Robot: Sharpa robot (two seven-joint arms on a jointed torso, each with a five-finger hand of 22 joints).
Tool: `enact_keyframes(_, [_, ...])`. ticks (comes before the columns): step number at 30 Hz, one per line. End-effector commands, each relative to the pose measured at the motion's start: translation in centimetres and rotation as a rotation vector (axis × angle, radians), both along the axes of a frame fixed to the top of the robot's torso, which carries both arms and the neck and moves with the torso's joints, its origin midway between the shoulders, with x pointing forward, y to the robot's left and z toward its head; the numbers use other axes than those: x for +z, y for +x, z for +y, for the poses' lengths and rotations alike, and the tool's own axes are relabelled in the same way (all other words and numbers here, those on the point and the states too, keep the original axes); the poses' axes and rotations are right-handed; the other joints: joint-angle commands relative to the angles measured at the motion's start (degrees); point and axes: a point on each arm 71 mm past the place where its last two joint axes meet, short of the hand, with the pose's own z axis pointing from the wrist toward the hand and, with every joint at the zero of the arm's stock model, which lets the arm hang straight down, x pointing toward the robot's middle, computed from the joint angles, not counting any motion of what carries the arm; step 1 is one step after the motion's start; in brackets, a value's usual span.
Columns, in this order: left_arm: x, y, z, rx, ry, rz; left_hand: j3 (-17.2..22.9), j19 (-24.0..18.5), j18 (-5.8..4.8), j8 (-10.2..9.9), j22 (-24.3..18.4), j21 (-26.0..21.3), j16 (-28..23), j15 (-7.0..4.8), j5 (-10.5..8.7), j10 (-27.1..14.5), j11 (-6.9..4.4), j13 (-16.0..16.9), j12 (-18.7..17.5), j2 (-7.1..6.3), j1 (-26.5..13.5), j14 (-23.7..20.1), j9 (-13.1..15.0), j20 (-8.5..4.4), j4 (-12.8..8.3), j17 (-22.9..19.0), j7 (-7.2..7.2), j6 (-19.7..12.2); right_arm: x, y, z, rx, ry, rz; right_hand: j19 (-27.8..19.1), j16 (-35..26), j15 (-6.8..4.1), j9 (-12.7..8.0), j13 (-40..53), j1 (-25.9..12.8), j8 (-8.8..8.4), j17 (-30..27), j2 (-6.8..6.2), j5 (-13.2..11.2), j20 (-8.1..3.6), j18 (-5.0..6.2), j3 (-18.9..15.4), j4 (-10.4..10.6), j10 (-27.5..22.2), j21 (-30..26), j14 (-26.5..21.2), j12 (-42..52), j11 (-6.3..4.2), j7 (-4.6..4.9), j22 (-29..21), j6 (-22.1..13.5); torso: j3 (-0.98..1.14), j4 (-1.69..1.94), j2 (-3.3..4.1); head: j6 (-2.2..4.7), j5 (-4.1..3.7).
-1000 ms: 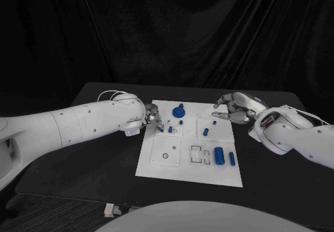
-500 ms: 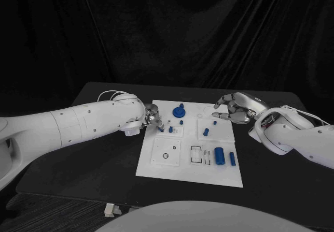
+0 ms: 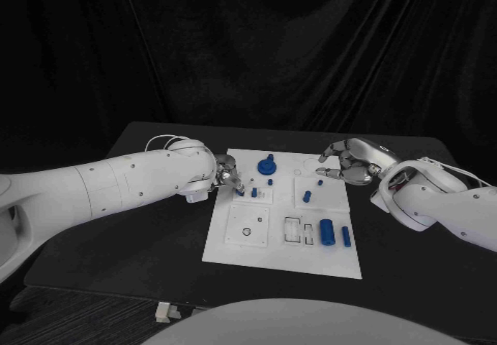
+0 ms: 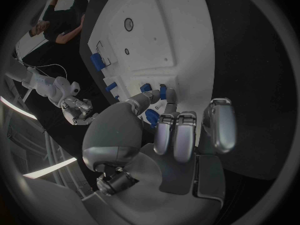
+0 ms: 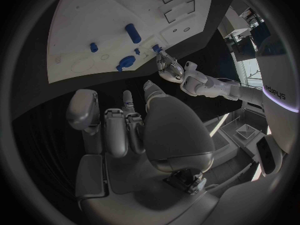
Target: Assemble the parts on the task board
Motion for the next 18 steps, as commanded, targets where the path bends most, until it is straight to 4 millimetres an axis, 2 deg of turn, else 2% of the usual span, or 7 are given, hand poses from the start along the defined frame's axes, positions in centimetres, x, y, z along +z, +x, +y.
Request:
enact_keyframes(1, [-0.36, -0.18, 0.17, 0.002, 0.005, 0.009, 2.4, -0.3, 0.50, 0.3, 10.3, -0.2, 0.0, -0.08, 0.27, 6.1, -0.04, 15.1, 0.2, 0.51, 0.1, 6.0, 0.1, 0.13, -2.0, 15.1, -0.58, 0.6, -0.26, -0.02, -0.05, -0.013, -0.009, 0.020, 0.3, -0.4, 0.13, -0.1, 13.3, -0.1, 0.16, 9.2, 0.07, 0.4, 0.09, -0.75, 0.1, 0.1, 4.1, -0.3, 3.5, 0.0, 0.24, -0.03, 7.8, 0.4, -0.01, 0.00, 0.05, -0.01, 0.04])
enact_keyframes(11, [-0.37, -0.27, 0.11, -0.002, 0.007, 0.013, 2.4, -0.3, 0.50, 0.4, 10.3, -0.2, 0.0, -0.07, 0.47, 6.1, -0.04, 15.1, 0.2, 0.49, 0.0, 6.0, 0.1, 0.13, -2.0, 15.1, -0.58, 0.8, -0.32, -0.04, -0.05, -0.014, -0.012, 0.026, 0.2, -0.5, 0.15, -0.1, 13.2, 0.0, 0.13, 9.2, 0.17, 0.4, 0.10, -0.74, 0.2, 0.1, 4.1, -0.4, 3.5, 0.0, 0.27, -0.02, 7.8, 0.4, -0.02, 0.08, 0.07, -0.01, -0.14])
enact_keyframes(18, [-0.36, -0.33, 0.09, -0.005, 0.004, 0.014, 2.3, -0.3, 0.51, 0.6, 10.3, -0.2, 0.0, -0.07, 0.61, 6.1, -0.07, 15.1, 0.2, 0.46, -0.2, 6.0, 0.2, 0.15, -2.0, 15.1, -0.66, 1.3, -0.34, -0.02, -0.03, -0.015, -0.013, 0.028, 0.2, -0.4, 0.17, -0.2, 13.2, 0.2, 0.11, 9.2, 0.23, 0.4, 0.11, -0.73, 0.3, 0.0, 4.0, -0.4, 3.5, 0.0, 0.30, -0.01, 7.8, 0.4, 0.01, -0.07, 0.08, -0.01, -0.14])
